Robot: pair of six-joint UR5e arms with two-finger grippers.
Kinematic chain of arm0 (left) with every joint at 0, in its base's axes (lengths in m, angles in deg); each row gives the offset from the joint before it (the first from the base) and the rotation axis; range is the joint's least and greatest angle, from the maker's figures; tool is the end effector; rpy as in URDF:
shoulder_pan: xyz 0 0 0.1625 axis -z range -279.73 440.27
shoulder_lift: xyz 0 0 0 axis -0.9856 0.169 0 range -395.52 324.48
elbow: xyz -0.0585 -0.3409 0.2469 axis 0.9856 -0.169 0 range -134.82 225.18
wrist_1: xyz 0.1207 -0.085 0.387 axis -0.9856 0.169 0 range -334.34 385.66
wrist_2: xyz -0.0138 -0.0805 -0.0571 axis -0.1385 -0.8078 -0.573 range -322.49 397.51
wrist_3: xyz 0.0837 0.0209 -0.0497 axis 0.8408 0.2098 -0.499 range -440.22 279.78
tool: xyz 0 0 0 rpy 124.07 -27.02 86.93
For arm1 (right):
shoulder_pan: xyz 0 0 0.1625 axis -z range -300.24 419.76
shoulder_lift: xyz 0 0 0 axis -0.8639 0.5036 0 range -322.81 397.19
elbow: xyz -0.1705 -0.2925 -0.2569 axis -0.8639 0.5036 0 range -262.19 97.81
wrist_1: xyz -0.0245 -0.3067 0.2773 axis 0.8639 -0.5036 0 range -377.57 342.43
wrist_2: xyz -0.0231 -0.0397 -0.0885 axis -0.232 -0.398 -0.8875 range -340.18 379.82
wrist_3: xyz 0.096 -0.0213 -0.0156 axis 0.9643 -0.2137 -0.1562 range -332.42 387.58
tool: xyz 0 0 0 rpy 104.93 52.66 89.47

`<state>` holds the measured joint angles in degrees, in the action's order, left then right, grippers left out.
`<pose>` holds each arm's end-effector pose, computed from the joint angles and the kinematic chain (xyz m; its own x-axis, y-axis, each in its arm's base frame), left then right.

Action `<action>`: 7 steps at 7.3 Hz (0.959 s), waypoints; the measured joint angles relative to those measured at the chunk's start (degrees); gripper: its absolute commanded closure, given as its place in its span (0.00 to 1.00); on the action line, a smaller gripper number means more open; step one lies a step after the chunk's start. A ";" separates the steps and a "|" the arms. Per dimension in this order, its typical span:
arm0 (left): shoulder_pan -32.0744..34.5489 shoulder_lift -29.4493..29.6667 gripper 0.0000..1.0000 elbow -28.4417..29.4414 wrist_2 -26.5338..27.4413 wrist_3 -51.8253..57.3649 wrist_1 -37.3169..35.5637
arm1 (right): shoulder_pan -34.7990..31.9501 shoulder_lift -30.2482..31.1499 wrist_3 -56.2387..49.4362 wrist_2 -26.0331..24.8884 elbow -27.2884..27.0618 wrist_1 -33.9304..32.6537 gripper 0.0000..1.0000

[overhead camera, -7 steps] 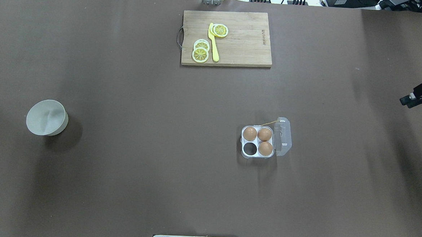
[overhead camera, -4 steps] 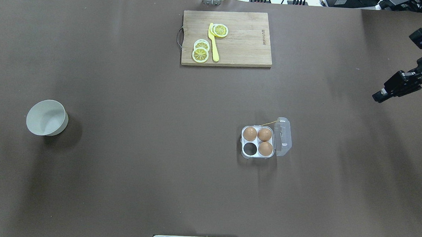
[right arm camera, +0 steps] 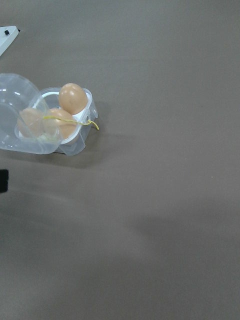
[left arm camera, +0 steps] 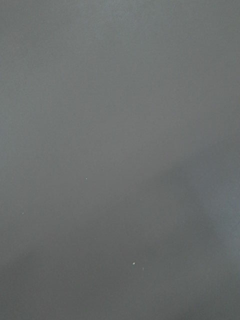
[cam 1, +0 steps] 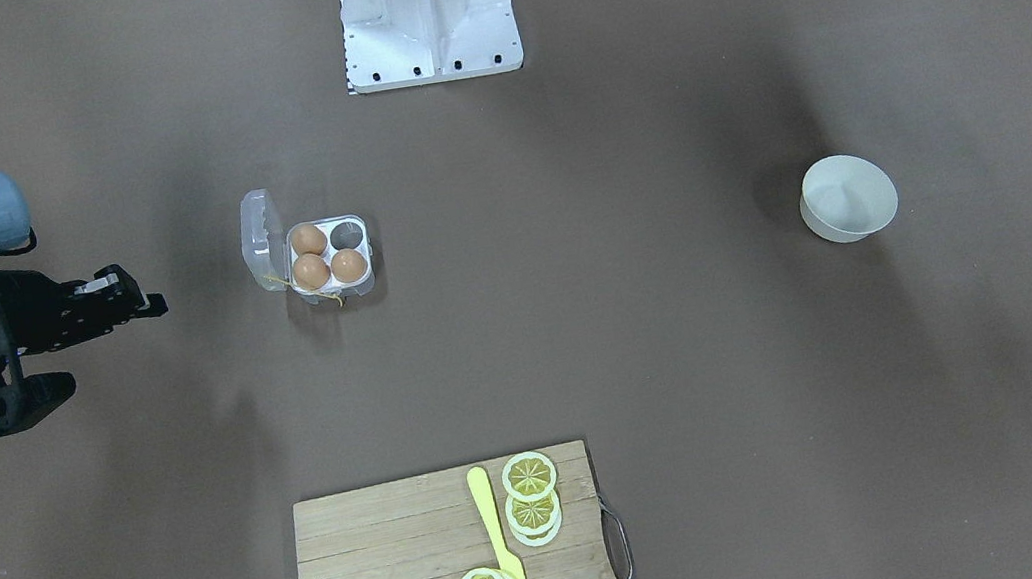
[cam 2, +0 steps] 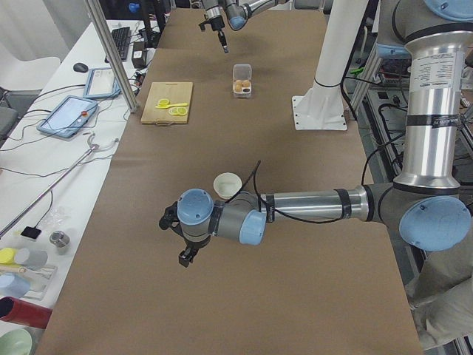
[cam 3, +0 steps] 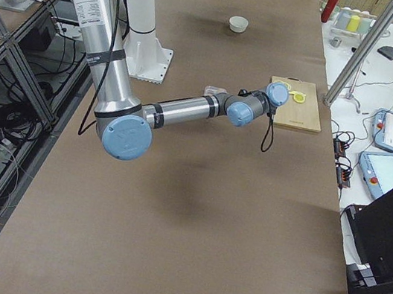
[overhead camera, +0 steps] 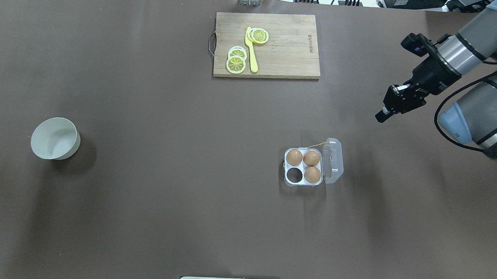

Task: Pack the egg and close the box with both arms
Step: 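Move the right gripper toward the open lid of the egg box, then push the clear lid down over the eggs with the right gripper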

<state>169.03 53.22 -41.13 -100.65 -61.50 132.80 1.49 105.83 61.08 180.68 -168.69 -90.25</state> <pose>-0.0484 -0.4939 0.6651 0.6216 0.4764 -0.6218 -0.2330 0.8703 0.4338 -0.2971 -0.5552 0.4072 0.2312 -0.1461 0.9619 0.3624 0.9304 0.0542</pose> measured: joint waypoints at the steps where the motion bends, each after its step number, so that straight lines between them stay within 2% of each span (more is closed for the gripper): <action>1: 0.29 0.01 0.03 -0.07 0.00 0.00 -0.02 | 1.44 -0.87 0.67 -0.31 0.25 0.00 0.92; 7: 2.75 -0.09 0.03 -0.99 0.00 0.01 -0.36 | 8.78 -3.78 3.15 -0.38 1.06 0.00 0.91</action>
<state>171.79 53.13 -42.12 -100.65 -61.48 132.44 10.27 102.04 64.23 180.30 -167.63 -90.26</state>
